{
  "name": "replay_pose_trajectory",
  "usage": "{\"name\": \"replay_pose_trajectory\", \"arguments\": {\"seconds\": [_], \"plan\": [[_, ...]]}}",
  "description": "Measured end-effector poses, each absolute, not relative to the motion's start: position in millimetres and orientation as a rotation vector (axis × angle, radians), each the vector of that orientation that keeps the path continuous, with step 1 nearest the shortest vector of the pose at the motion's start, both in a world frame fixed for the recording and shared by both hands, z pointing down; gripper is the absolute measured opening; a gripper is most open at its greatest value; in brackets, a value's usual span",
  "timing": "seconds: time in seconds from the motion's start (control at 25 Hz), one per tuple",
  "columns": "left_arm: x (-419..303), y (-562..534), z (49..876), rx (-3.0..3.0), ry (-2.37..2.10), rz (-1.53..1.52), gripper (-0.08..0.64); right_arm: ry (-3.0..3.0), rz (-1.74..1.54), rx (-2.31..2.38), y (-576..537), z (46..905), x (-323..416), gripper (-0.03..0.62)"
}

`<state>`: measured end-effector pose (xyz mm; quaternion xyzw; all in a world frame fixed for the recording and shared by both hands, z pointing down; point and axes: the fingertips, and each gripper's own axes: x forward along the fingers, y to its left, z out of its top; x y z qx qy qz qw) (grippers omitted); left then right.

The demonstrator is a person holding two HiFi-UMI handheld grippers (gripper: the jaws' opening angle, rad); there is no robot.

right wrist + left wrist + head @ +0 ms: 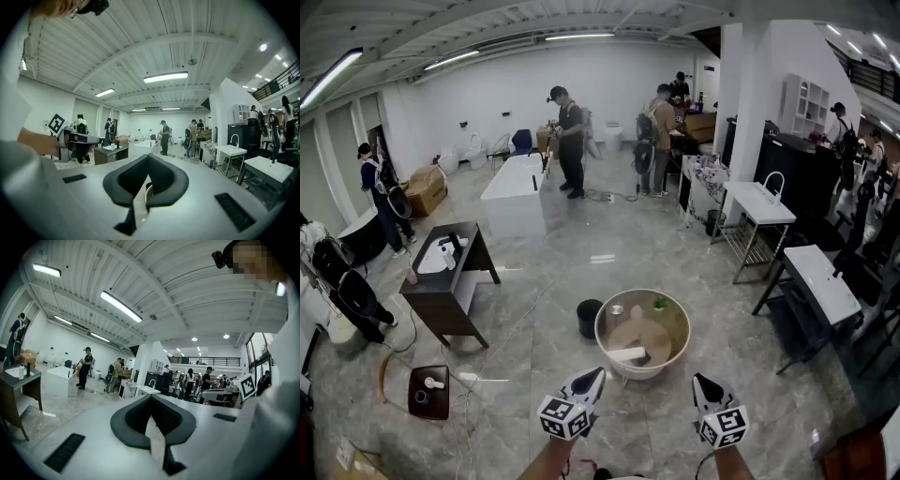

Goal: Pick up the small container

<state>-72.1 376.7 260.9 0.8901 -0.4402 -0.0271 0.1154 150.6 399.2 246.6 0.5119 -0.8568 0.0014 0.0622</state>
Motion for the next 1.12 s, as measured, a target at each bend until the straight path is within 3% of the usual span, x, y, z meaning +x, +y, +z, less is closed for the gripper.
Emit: {"name": "replay_pose_trajectory", "arguments": {"seconds": [0.84,1.12], "plan": [[-73,385,261,2.596,-1.268,-0.11,0.018,-2.622,0.032,1.561,407,243,145,0.012],[-81,385,267,2.575,-1.251,-0.117,0.061,-2.596,0.05,1.581,410,247,144,0.086]]}}
